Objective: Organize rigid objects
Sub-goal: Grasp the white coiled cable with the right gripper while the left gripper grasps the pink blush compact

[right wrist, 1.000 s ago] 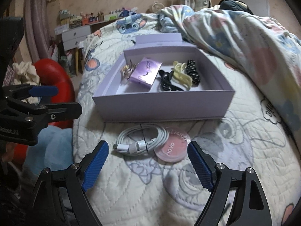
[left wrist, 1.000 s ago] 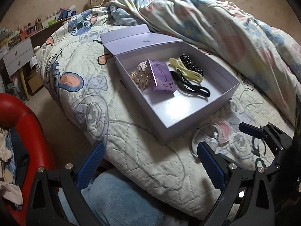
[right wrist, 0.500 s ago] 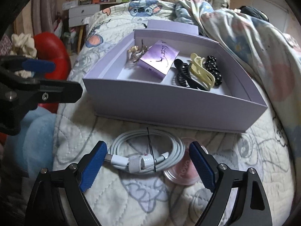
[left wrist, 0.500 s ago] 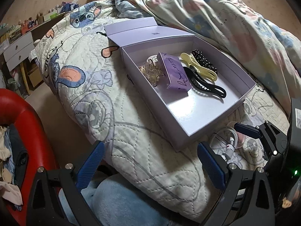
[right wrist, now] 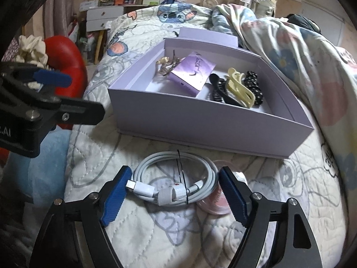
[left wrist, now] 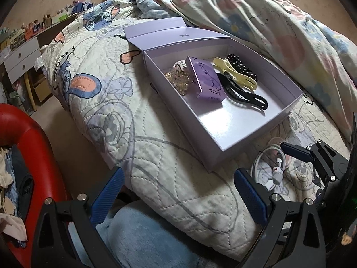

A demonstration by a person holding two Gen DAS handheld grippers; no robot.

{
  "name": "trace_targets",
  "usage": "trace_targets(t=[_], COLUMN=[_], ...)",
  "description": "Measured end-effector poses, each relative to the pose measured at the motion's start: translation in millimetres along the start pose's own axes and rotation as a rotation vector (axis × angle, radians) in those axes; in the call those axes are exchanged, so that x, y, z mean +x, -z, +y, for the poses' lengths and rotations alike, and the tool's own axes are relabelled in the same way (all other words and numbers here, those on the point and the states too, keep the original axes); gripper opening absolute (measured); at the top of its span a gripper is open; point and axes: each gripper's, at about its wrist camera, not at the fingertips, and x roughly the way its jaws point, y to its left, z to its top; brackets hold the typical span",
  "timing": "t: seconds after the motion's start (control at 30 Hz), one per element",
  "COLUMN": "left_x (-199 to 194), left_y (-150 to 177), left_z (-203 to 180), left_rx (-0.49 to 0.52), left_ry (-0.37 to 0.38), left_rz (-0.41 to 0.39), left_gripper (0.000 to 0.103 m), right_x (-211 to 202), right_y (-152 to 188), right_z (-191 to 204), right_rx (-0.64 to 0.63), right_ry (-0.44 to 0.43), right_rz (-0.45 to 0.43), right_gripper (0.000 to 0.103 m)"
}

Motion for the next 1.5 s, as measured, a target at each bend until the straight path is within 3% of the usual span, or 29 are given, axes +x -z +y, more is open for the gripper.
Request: trace_targets(t=[0.43, 0.73, 1.07, 1.37, 1.5], left_x=[-4.5, 11.7, 46.8, 65.7, 62.5], left_y=[7.8, 14.1, 8.4, -1.4, -0.4], left_z=[-50.6, -100.8, -133.9, -144.5, -143.1], left_rx=[0.068, 0.130, 0.164, 0.193, 0.182], left_ry=[0.075, 0.179, 0.227, 0.220, 0.212], left_rz=[-0.021, 0.003, 0.031, 0.017, -0.006], left_gripper=[0.100, 0.099, 0.064, 0.064, 0.052], right_x=[-46.0, -64.1, -71.3, -71.4, -77.9], right_y=[23.5, 49.4, 75.8, 89.8, 89.6], right_z=[-50.6, -92.5, -125.3, -134.1, -130.9], right_rx=[0.185, 0.302, 0.432, 0.484, 0.481], right_ry=[0.069, 0.126, 0.165, 0.166, 0.175], right_rz=[-0.023, -0.041, -0.046, -0.029, -0.045], right_gripper=[0.080, 0.080, 0.080, 0.080, 0.080])
